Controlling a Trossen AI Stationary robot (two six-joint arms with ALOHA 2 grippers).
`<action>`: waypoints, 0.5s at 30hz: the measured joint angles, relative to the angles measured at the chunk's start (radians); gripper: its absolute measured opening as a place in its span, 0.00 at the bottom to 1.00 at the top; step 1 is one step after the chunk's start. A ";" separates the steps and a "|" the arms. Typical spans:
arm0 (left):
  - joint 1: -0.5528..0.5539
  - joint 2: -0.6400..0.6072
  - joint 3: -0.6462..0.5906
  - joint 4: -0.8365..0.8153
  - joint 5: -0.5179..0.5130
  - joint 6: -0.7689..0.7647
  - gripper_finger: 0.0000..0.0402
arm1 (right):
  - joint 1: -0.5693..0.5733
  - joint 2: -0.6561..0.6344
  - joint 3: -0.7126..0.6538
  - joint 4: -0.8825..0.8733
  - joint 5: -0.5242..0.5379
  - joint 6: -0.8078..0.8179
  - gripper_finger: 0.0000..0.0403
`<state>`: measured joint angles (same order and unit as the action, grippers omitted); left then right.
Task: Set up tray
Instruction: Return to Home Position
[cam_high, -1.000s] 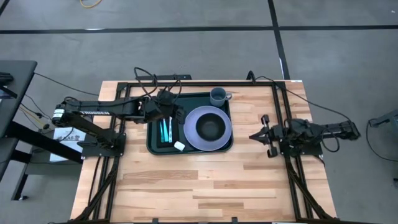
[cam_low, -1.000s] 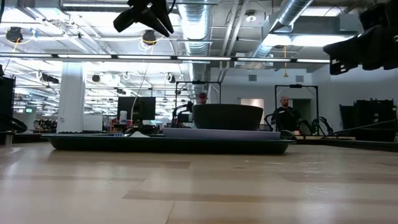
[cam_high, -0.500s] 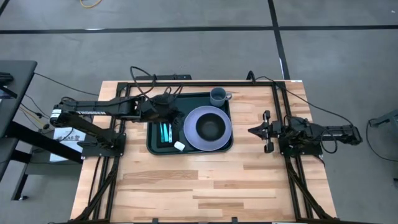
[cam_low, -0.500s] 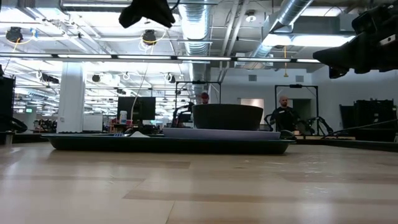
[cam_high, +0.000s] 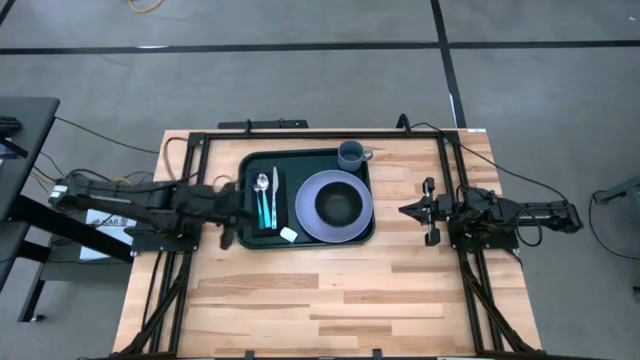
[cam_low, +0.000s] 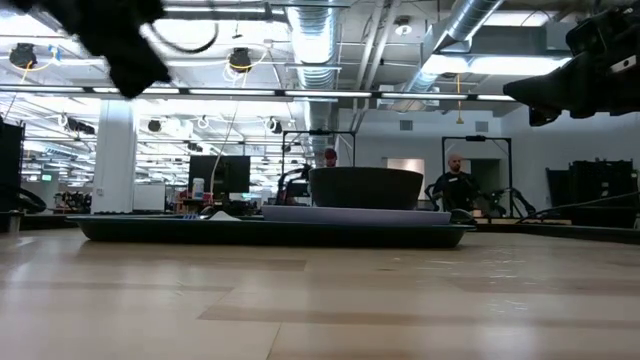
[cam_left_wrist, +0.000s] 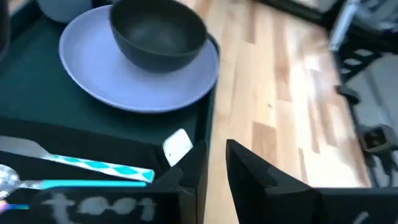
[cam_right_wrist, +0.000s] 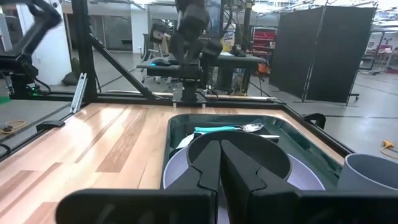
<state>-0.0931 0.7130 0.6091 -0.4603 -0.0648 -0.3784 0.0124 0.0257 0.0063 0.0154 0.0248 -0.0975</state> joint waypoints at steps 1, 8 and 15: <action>0.000 -0.060 -0.053 0.025 0.013 0.005 0.11 | 0.000 0.000 0.000 0.000 0.000 0.000 0.01; 0.001 -0.454 -0.283 0.114 0.060 0.069 0.11 | 0.000 0.000 0.000 0.000 0.000 0.000 0.01; 0.001 -0.712 -0.444 0.228 0.061 0.135 0.11 | 0.000 0.000 -0.001 0.000 0.000 0.001 0.01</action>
<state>-0.0925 0.0011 0.1654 -0.2323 -0.0042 -0.2437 0.0124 0.0261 0.0056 0.0151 0.0250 -0.0967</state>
